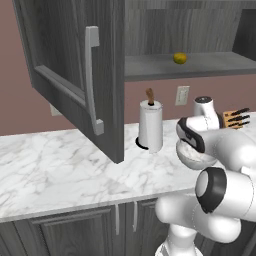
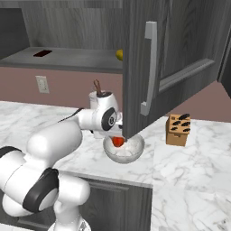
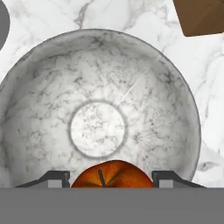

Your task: Open the cabinet. Pick the apple and orange from the cabinet and place them into the bowl. Then close the cabinet.

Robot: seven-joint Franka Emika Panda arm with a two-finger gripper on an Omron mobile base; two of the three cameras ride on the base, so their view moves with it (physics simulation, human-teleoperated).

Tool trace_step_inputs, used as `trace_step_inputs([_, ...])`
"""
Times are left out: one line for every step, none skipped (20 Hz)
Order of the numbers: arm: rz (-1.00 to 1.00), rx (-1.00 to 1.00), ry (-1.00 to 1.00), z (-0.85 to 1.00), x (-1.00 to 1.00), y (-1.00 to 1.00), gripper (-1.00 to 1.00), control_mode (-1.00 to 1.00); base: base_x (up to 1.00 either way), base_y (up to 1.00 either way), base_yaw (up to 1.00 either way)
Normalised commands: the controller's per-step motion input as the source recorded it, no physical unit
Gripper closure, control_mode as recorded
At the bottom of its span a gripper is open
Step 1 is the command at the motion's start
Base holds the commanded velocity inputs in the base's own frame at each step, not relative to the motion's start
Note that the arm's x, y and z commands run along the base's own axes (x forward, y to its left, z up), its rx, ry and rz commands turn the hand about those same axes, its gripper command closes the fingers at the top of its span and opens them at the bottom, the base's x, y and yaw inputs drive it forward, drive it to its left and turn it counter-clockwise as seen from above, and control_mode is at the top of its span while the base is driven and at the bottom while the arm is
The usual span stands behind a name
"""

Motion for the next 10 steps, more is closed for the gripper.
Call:
trace_step_inputs([0.0, 0.0, 0.0, -0.26, 0.05, -0.1, 1.0, -1.0, 0.0, 0.0, 0.0])
trace_step_inputs([0.0, 0.0, 0.0, -0.26, 0.06, -0.1, 1.0, -1.0, 0.0, 0.0, 0.0])
trace_step_inputs([0.0, 0.0, 0.0, -0.28, 0.07, -0.09, 1.0, -1.0, 0.0, 0.0, 0.0])
trace_step_inputs([0.0, 0.0, 0.0, -0.25, 0.07, -0.09, 1.0, -1.0, 0.0, 0.0, 0.0])
trace_step_inputs([0.0, 0.0, 0.0, -0.26, 0.09, -0.08, 1.0, -1.0, 0.0, 0.0, 0.0])
trace_step_inputs([0.0, 0.0, 0.0, -0.25, 0.09, -0.06, 1.0, -1.0, 0.0, 0.0, 0.0])
trace_step_inputs([0.0, 0.0, 0.0, -0.24, 0.14, -0.08, 1.0, -1.0, 0.0, 0.0, 0.0])
trace_step_inputs([0.0, 0.0, 0.0, -0.24, 0.14, -0.07, 1.0, -1.0, 0.0, 0.0, 0.0])
trace_step_inputs([0.0, 0.0, 0.0, -0.22, 0.14, -0.08, 1.0, -1.0, 0.0, 0.0, 0.0])
trace_step_inputs([0.0, 0.0, 0.0, -0.22, 0.15, -0.08, 1.0, -1.0, 0.0, 0.0, 0.0])
